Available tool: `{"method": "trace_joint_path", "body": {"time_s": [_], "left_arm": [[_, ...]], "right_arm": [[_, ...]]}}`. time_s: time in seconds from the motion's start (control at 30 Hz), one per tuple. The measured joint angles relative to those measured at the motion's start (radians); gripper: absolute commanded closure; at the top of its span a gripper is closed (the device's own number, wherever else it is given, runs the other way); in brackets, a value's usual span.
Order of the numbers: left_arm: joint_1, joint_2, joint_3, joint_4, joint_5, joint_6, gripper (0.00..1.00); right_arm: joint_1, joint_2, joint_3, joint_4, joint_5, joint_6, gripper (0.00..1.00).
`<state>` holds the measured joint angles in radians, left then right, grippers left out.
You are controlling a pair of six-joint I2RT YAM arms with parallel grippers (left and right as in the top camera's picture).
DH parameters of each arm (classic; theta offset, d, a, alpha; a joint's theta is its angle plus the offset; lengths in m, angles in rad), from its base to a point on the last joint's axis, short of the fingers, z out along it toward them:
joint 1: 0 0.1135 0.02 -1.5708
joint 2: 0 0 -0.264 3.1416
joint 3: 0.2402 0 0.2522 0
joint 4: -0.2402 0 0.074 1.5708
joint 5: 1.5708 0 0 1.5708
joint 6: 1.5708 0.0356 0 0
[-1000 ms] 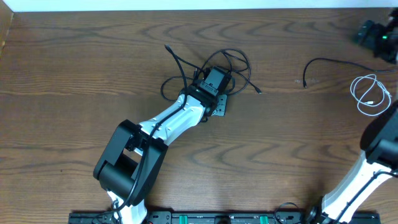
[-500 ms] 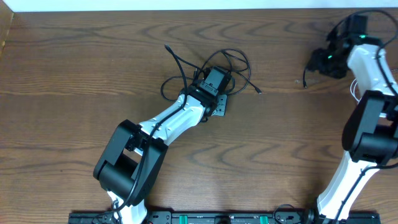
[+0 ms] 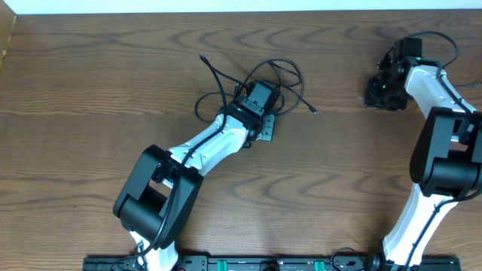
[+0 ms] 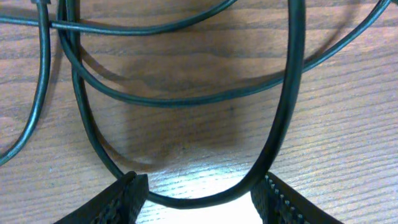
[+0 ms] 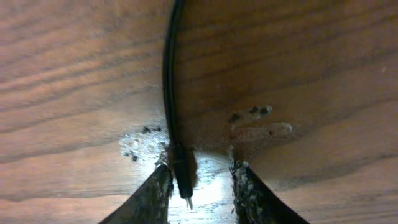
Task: Untangle cables
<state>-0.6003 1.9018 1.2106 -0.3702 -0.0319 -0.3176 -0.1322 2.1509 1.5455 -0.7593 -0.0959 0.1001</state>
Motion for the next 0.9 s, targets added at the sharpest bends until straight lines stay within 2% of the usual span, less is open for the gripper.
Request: {"method": "trace_joint_path", "body": {"time_s": [0.3, 0.57, 0.9], "left_arm": [[0.000, 0.000, 0.000, -0.015, 0.000, 0.000, 0.41], [0.000, 0.000, 0.000, -0.016, 0.000, 0.000, 0.41], [0.000, 0.000, 0.000, -0.023, 0.000, 0.000, 0.41]], "right_arm": [[0.015, -0.003, -0.014, 0.050, 0.003, 0.001, 0.82], [0.027, -0.003, -0.023, 0.065, 0.003, 0.000, 0.99], [0.021, -0.006, -0.016, 0.093, 0.002, -0.002, 0.99]]}}
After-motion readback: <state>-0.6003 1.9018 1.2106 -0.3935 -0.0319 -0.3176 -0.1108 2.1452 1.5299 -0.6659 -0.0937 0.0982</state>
